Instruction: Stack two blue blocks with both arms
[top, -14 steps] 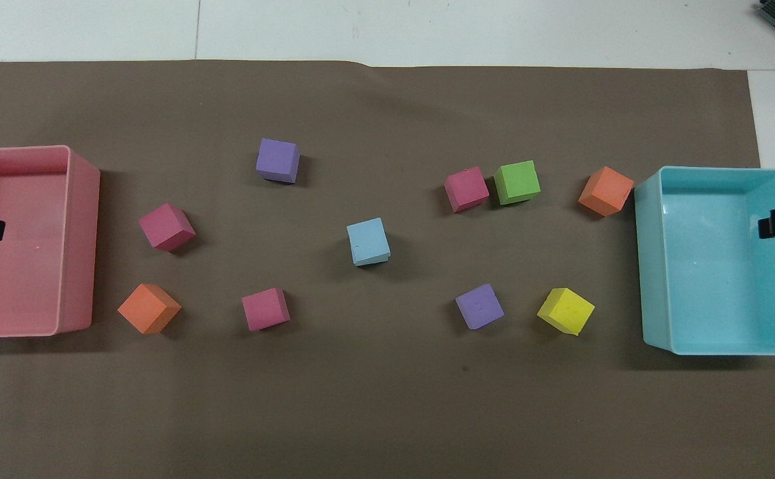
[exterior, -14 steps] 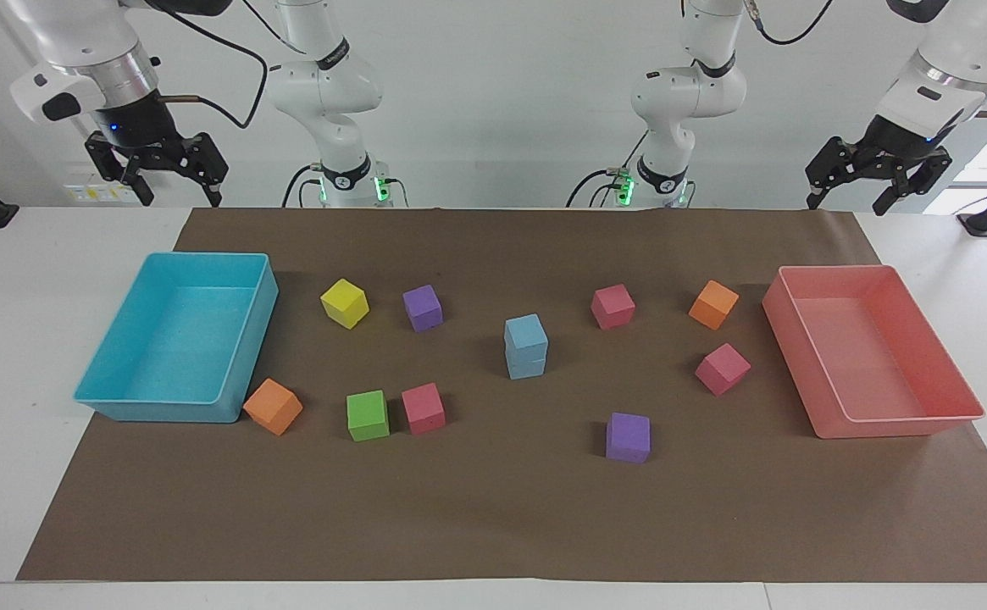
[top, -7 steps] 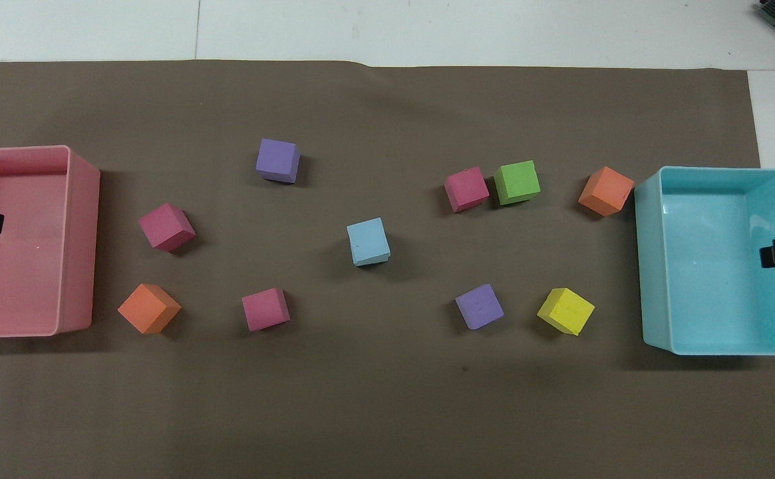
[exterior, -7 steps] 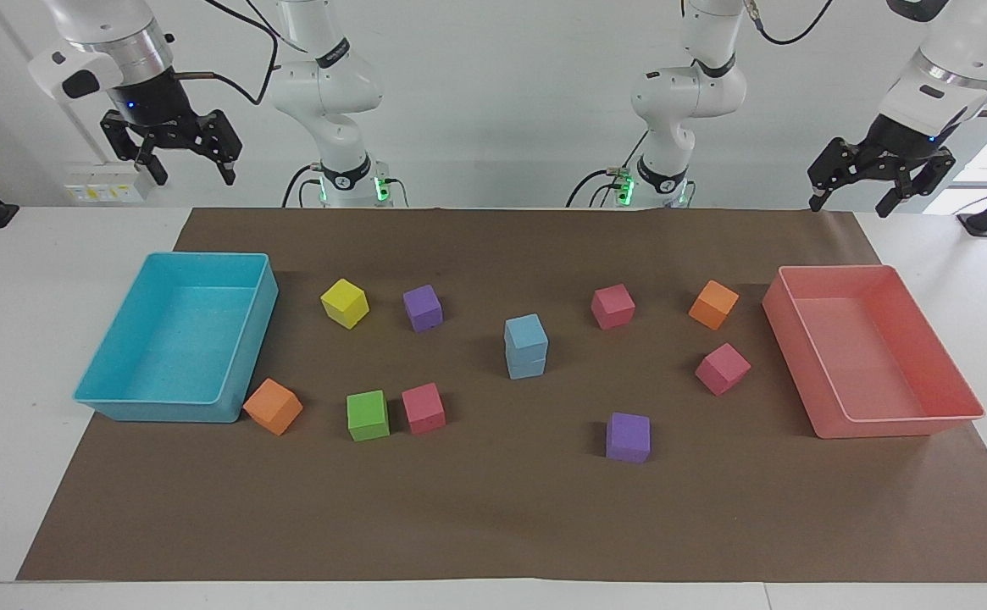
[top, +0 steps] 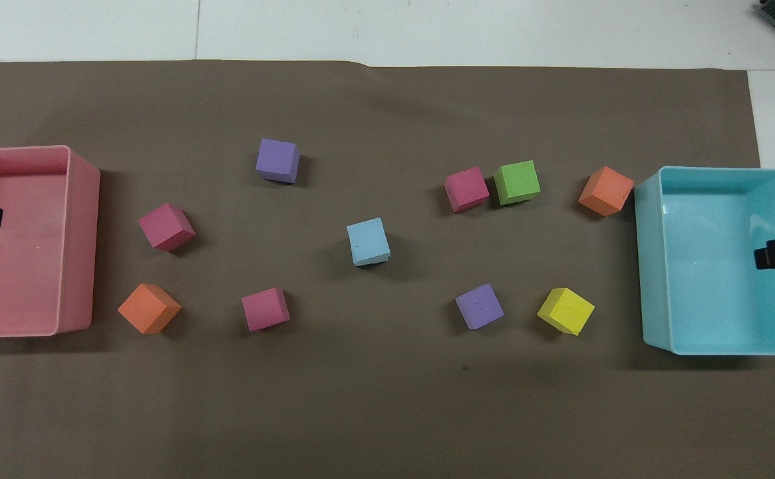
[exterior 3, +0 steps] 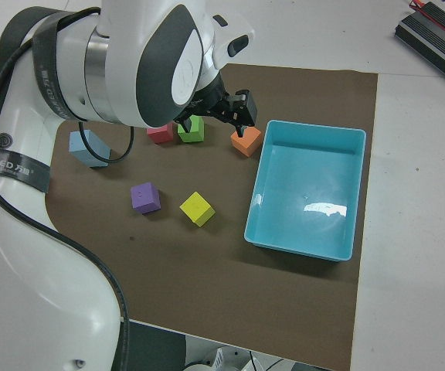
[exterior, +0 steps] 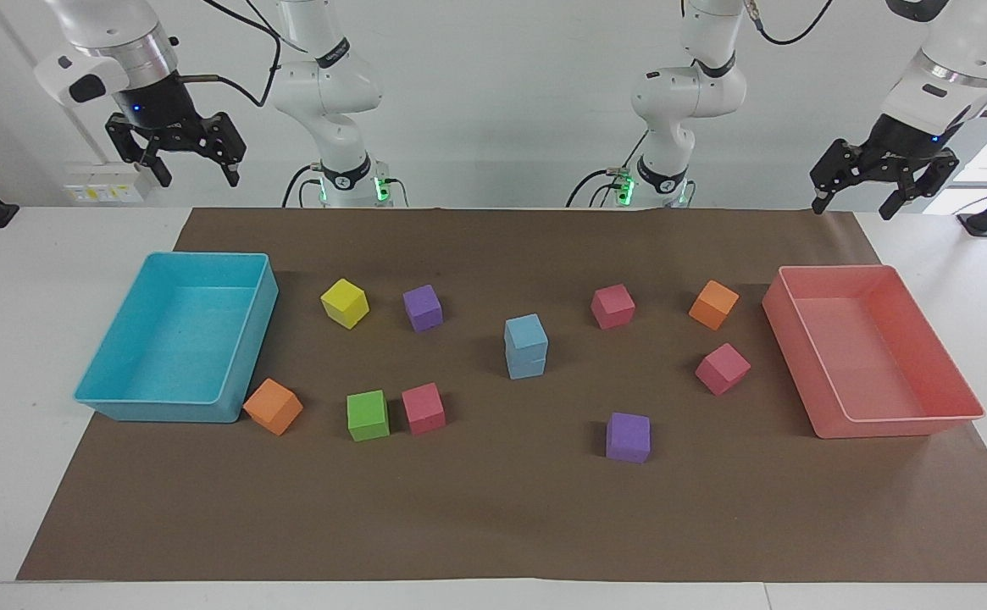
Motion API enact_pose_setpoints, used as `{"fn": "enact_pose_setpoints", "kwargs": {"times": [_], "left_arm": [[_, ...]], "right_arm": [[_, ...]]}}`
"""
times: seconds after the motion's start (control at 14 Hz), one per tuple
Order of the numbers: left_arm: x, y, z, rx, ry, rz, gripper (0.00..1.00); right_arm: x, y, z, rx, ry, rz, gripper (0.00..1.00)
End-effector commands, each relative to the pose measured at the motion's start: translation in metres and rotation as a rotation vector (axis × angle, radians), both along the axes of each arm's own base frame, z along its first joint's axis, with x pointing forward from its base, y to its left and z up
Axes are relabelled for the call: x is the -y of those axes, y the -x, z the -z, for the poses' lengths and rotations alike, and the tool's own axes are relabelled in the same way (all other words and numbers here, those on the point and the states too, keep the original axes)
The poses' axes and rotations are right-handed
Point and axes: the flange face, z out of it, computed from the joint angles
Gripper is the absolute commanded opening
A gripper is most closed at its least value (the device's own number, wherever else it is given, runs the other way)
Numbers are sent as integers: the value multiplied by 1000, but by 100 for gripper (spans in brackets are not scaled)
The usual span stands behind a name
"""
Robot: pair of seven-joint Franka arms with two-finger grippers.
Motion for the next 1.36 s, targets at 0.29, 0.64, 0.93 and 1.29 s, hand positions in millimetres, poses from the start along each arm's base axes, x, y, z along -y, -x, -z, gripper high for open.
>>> {"fn": "enact_pose_setpoints", "kwargs": {"times": [0.29, 0.64, 0.93, 1.29], "left_arm": [[25, 13, -1, -13, -14, 50, 100], [10, 15, 4, -28, -10, 21, 100], [9, 16, 6, -45, -11, 19, 100], [6, 20, 7, -70, -11, 13, 100]], "right_arm": [[-2, 6, -1, 3, 11, 12, 100], [-2, 6, -1, 3, 11, 12, 100], [-1, 6, -1, 3, 11, 15, 100], [-2, 6, -1, 3, 11, 14, 100]]}}
